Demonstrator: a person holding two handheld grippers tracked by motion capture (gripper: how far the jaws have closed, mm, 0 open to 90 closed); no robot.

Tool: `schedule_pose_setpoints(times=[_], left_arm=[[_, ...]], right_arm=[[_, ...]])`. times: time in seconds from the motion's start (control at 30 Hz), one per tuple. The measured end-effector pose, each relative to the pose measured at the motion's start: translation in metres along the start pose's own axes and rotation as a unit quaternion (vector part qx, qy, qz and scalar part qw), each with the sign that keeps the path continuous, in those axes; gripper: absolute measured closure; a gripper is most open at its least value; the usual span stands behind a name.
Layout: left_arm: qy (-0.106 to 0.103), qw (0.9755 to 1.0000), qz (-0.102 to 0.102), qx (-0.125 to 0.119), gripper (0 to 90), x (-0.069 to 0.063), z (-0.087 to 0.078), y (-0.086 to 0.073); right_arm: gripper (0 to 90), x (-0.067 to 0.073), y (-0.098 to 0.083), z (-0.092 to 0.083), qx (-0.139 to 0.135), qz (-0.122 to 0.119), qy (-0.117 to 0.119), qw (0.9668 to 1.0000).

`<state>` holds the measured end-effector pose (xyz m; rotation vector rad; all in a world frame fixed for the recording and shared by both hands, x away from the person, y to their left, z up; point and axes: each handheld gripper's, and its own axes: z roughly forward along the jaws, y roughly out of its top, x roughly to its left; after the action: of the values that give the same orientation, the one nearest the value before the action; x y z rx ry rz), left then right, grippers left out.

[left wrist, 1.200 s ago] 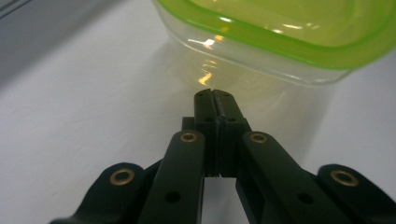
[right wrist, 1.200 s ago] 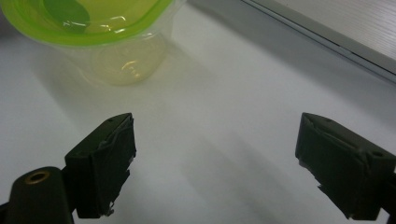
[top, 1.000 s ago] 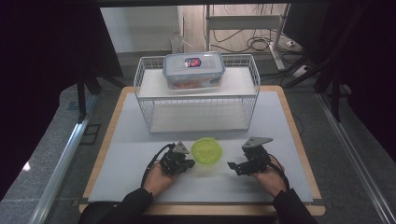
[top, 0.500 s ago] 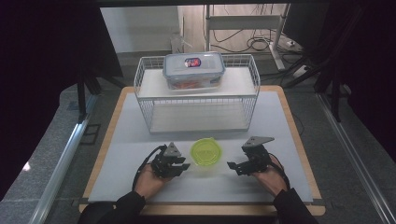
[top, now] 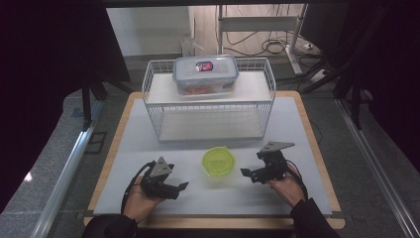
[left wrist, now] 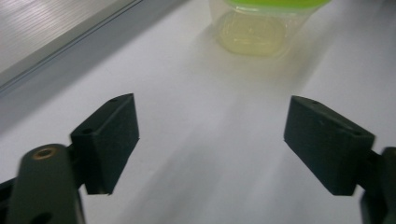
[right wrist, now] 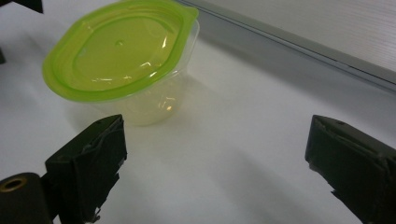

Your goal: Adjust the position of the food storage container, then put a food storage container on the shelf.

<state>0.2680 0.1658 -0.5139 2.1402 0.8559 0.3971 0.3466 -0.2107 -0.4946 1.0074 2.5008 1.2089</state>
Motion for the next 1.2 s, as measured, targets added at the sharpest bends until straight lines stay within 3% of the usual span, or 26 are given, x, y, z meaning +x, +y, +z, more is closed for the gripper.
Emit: schedule_pose_setpoints(times=[0.13, 0.33, 0.6, 0.83, 1.07, 1.2], left_arm=[[0.009, 0.9999, 0.0, 0.005, 9.2, -0.001, -0.005, -0.005], [0.007, 0.9999, -0.008, -0.003, 3.3, -0.001, -0.008, -0.009], [0.01, 0.9998, 0.002, -0.016, 1.0, 0.001, -0.008, -0.012], [0.018, 0.9997, 0.004, -0.016, 0.9, 0.002, -0.008, -0.013], [0.022, 0.9997, -0.002, -0.011, 2.0, 0.003, -0.013, -0.016], [0.024, 0.9997, -0.003, -0.01, 2.3, 0.003, -0.013, -0.016]], right_arm=[[6.3, 0.0, -0.001, 0.002, 0.008, -0.007, -0.004, 0.9999], [7.0, 0.0, 0.0, 0.003, 0.015, -0.001, -0.001, 0.9999], [5.6, -0.002, 0.005, 0.003, 0.0, 0.006, 0.003, 1.0], [5.2, -0.002, 0.015, 0.006, 0.005, 0.011, 0.011, 0.9999], [4.7, -0.01, 0.039, 0.009, 0.01, 0.048, 0.03, 0.9983], [7.0, -0.014, 0.05, 0.016, 0.03, 0.066, 0.06, 0.9956]])
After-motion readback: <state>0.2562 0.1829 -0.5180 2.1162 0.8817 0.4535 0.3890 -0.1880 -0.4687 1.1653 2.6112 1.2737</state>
